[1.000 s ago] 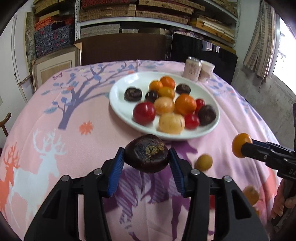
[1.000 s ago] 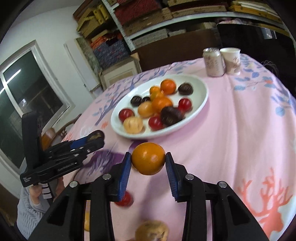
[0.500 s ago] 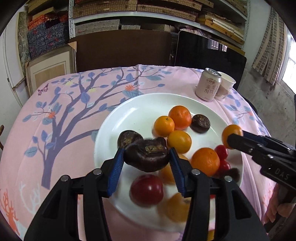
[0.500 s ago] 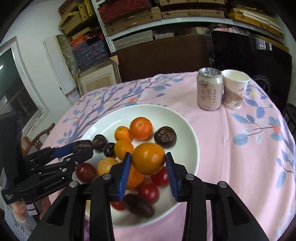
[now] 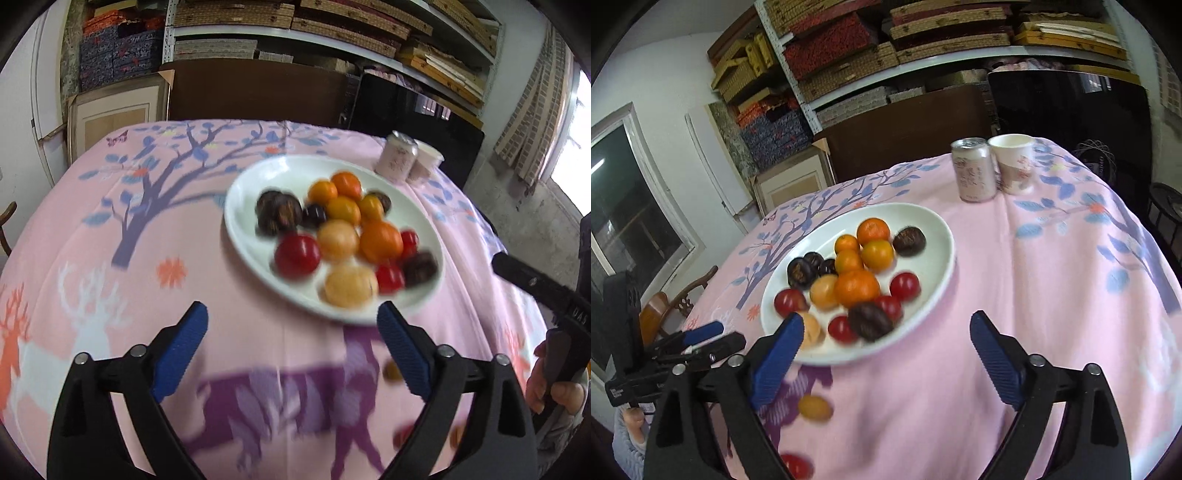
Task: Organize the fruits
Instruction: 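Open the left gripper over the plate while the right releases the orange onto it, then move the left gripper to the small brown round fruit and grasp it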
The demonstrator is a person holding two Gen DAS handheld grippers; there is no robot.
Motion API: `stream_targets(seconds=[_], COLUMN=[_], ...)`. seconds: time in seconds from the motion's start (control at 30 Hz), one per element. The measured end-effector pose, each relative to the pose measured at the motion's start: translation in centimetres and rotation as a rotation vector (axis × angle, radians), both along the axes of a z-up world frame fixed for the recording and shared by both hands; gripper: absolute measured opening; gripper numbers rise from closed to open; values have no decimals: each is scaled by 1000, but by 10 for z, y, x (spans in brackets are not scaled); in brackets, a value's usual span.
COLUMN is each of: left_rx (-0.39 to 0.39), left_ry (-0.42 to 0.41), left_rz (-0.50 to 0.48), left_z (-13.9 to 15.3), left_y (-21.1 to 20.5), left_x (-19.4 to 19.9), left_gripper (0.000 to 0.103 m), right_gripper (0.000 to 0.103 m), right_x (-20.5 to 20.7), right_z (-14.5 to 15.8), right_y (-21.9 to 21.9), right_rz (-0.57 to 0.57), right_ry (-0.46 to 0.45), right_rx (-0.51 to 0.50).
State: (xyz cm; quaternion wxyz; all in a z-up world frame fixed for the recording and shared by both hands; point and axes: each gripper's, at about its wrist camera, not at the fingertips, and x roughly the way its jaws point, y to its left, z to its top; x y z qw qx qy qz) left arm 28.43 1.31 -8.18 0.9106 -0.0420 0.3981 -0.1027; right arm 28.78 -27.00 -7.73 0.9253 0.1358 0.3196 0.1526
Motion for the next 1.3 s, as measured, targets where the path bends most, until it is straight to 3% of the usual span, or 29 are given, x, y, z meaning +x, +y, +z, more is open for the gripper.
stream_targets(seconds=[0.17, 0.37, 0.53, 1.3], left_rx=[99, 265, 200, 340], left_ry=[9, -24, 12, -19], left_rz=[-52, -135, -164, -148], left_z=[-20, -30, -30, -33], left_y=[-37, -83, -88, -102], left_x=[-33, -37, -30, -23], left_gripper=[94, 94, 93, 93], right_gripper=[98, 99, 99, 99], right_x=[-47, -55, -53, -53], right_z=[-17, -30, -28, -31], right_y=[-27, -48, -46, -39], right_rz=[-38, -89, -79, -81], right_ry=[11, 25, 26, 51], right_rx=[117, 187, 189, 141])
